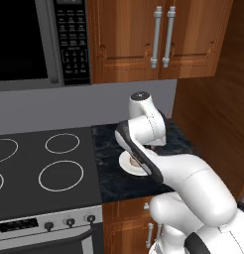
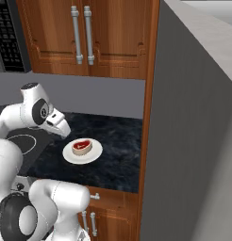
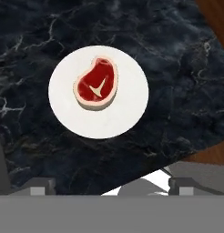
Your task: Place the steak on the counter behind the older steak on the same shelf of the fridge to maintain FIFO order. Close the fridge door when finished.
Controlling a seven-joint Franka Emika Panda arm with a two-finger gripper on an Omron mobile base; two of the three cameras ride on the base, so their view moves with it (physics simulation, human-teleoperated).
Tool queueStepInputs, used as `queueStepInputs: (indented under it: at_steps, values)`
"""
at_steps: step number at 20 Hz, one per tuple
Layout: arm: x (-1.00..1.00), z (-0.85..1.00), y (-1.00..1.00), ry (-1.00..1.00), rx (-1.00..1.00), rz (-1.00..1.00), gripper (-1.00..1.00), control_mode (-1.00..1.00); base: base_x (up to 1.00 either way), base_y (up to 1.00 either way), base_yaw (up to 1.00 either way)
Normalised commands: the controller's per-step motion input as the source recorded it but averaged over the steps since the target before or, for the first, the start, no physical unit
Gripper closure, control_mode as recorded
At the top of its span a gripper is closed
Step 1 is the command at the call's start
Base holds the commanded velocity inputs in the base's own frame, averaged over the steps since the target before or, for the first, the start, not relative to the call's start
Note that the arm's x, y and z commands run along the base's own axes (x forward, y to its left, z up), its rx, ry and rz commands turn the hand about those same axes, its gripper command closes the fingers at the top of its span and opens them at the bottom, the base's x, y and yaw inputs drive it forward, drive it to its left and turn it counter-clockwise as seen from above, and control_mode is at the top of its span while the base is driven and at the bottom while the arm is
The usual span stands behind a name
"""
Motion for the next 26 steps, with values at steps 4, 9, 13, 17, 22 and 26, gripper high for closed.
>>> queueStepInputs:
  at_steps: [4,9,13,17,22,26]
  values:
    - [0.30,-0.54,-0.13,0.23,0.10,-0.24,-1.00,-1.00,0.00,0.00,0.00]
    - [0.51,-0.38,-0.09,0.16,0.05,-0.07,-1.00,-1.00,0.00,0.00,0.00]
    - [0.50,-0.28,-0.02,0.15,0.00,0.00,-1.00,-1.00,0.00,0.00,0.00]
    - [0.37,-0.21,-0.01,0.08,0.00,0.00,-1.00,-1.00,0.00,0.00,0.00]
    - [0.22,-0.24,-0.02,0.02,0.00,0.00,-1.00,-1.00,0.00,0.00,0.00]
    - [0.00,-0.25,-0.02,-0.06,0.00,0.00,-1.00,-1.00,0.00,0.00,0.00]
